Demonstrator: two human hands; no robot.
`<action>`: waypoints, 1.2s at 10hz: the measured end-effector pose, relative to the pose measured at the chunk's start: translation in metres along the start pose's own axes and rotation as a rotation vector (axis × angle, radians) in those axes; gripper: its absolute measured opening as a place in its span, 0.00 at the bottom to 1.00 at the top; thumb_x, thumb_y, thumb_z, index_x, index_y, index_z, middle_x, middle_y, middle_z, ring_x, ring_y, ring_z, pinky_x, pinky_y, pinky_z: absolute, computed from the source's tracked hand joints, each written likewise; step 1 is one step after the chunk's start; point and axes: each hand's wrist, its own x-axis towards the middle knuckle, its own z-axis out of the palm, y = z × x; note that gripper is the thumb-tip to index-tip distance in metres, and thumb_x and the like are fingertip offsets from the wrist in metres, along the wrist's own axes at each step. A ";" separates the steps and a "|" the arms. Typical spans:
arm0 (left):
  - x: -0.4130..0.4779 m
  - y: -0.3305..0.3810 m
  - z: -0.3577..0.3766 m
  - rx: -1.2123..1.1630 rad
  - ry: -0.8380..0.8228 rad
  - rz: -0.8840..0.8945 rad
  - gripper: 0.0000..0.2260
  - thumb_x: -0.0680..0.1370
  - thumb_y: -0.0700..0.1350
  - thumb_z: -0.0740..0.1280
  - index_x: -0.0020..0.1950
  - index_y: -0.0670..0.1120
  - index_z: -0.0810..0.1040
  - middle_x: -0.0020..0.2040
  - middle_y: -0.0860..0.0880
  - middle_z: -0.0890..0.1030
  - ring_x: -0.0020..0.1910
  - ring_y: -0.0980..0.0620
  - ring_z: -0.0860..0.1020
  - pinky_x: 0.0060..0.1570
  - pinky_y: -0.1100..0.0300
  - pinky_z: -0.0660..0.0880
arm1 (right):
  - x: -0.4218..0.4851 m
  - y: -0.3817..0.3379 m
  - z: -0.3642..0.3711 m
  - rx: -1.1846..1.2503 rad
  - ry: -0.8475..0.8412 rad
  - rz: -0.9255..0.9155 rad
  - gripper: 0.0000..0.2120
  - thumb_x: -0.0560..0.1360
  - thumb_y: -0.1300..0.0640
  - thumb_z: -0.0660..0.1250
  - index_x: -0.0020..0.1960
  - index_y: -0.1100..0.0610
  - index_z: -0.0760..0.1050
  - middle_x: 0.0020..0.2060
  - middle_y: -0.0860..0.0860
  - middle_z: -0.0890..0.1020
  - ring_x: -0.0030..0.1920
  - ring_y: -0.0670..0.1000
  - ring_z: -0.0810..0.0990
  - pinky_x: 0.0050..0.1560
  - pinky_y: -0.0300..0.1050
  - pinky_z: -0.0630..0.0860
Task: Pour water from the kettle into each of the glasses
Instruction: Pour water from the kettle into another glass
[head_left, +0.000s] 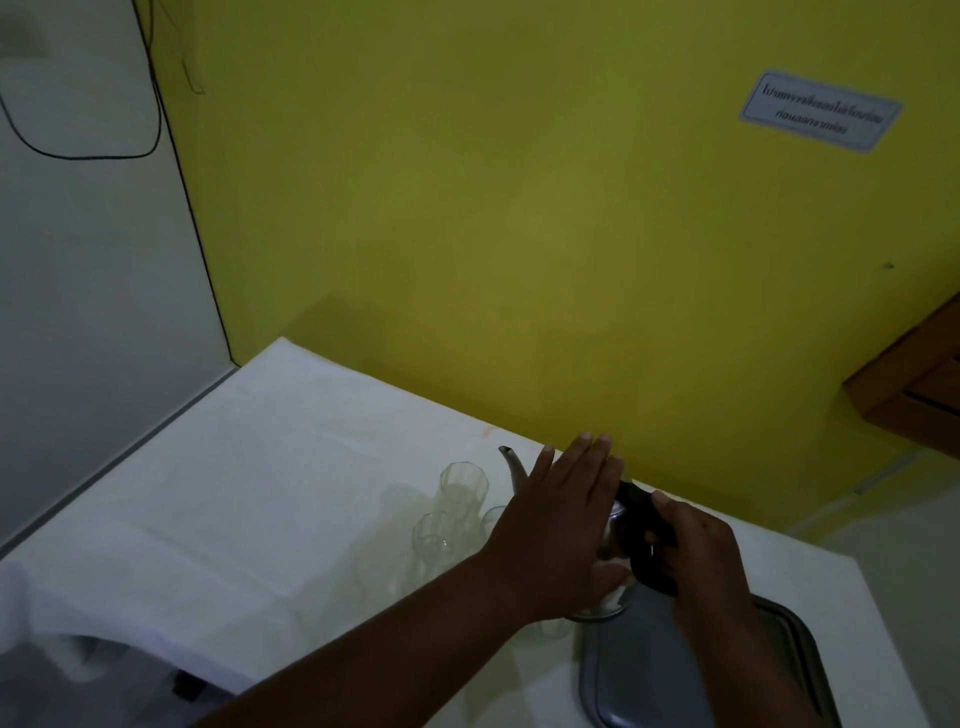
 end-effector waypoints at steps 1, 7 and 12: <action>0.001 0.006 0.000 0.004 0.006 0.019 0.43 0.73 0.61 0.69 0.78 0.38 0.56 0.79 0.39 0.54 0.78 0.42 0.49 0.73 0.41 0.51 | -0.003 0.002 -0.007 0.030 0.004 0.002 0.19 0.76 0.58 0.63 0.27 0.55 0.80 0.30 0.57 0.78 0.36 0.59 0.76 0.40 0.52 0.70; -0.009 0.037 0.030 -0.153 -0.124 0.009 0.46 0.72 0.59 0.72 0.78 0.38 0.53 0.79 0.40 0.51 0.78 0.43 0.47 0.74 0.41 0.50 | -0.011 0.019 -0.053 -0.188 -0.018 -0.023 0.17 0.76 0.59 0.65 0.30 0.64 0.75 0.24 0.56 0.75 0.31 0.56 0.72 0.35 0.47 0.67; -0.004 0.039 0.048 -0.193 -0.077 -0.057 0.42 0.73 0.63 0.58 0.78 0.37 0.55 0.78 0.39 0.54 0.78 0.42 0.51 0.73 0.42 0.49 | 0.007 0.016 -0.055 -0.317 -0.040 -0.005 0.16 0.75 0.55 0.67 0.38 0.69 0.80 0.33 0.63 0.81 0.37 0.60 0.79 0.40 0.48 0.71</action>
